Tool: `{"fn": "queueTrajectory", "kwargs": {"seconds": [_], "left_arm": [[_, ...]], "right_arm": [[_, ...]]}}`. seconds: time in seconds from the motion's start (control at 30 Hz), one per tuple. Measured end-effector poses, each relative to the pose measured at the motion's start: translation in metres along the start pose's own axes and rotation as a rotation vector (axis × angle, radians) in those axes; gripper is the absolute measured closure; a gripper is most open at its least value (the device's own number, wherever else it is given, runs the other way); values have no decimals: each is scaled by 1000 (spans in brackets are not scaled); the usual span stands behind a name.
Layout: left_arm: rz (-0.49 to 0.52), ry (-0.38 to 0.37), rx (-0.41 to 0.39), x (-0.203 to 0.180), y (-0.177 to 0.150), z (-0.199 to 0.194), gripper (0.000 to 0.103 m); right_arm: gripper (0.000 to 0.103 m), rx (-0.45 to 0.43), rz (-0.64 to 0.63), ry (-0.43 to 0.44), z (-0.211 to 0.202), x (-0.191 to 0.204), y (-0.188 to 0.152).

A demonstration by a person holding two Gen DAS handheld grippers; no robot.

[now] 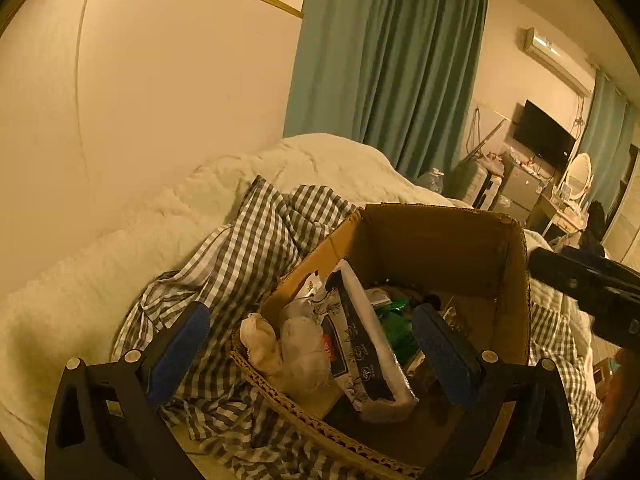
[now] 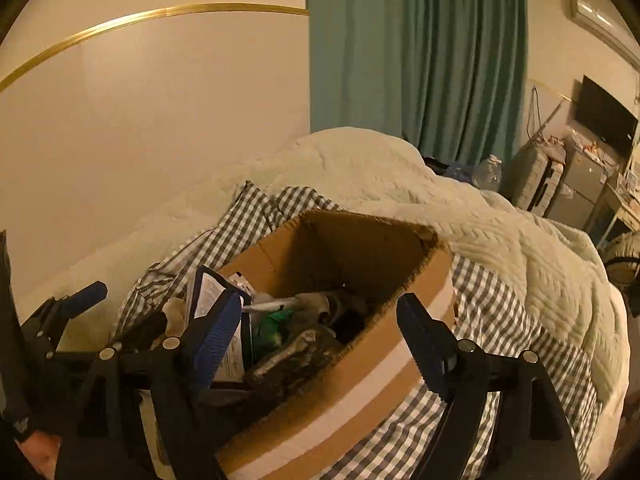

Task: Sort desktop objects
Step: 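Carry the black ring into the box and open the right tool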

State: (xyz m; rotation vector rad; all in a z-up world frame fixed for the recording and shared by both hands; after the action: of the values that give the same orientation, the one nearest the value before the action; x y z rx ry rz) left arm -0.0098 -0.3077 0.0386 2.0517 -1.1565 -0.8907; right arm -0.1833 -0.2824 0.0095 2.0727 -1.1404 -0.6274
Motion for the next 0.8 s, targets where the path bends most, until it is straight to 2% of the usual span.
{"fn": "queueTrajectory", "kwargs": {"seconds": [0.03, 0.1, 0.17, 0.3, 0.4, 0.53, 0.8], "left_arm": [[0, -9, -5, -1, -1, -1, 0], [9, -32, -21, -7, -1, -5, 0], [32, -52, -38, -16, -2, -9, 0], [76, -108, -57, -38, -7, -14, 0], [125, -141, -75, -56, -12, -17, 0], [181, -143, -80, -74, -18, -17, 0], [211, -117, -66, -86, -26, -9, 0]], "right_arm": [[21, -13, 4, -12, -2, -4, 0], [10, -54, 7, -78, -10, -17, -4], [0, -86, 2, -194, -25, -25, -16], [1, -111, -19, -409, -43, -39, -55], [1, -42, 21, -494, -38, -50, -84], [1, -8, 139, -445, -33, -62, -113], [1, -72, 192, -463, -52, -64, -111]]}}
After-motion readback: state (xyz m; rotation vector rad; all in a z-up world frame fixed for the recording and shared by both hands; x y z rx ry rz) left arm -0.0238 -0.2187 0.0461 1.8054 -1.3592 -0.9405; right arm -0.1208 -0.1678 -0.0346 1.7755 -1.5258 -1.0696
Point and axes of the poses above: each gripper's, at about its wrist camera, not at the fingertips, and z roughly the way its jaws point, x to its left, y to its top, the point moved 2 cm from there along z, roughly the way its jaws point, and after that the axes turned 7 degrees about -y, right-handed, at the moved point
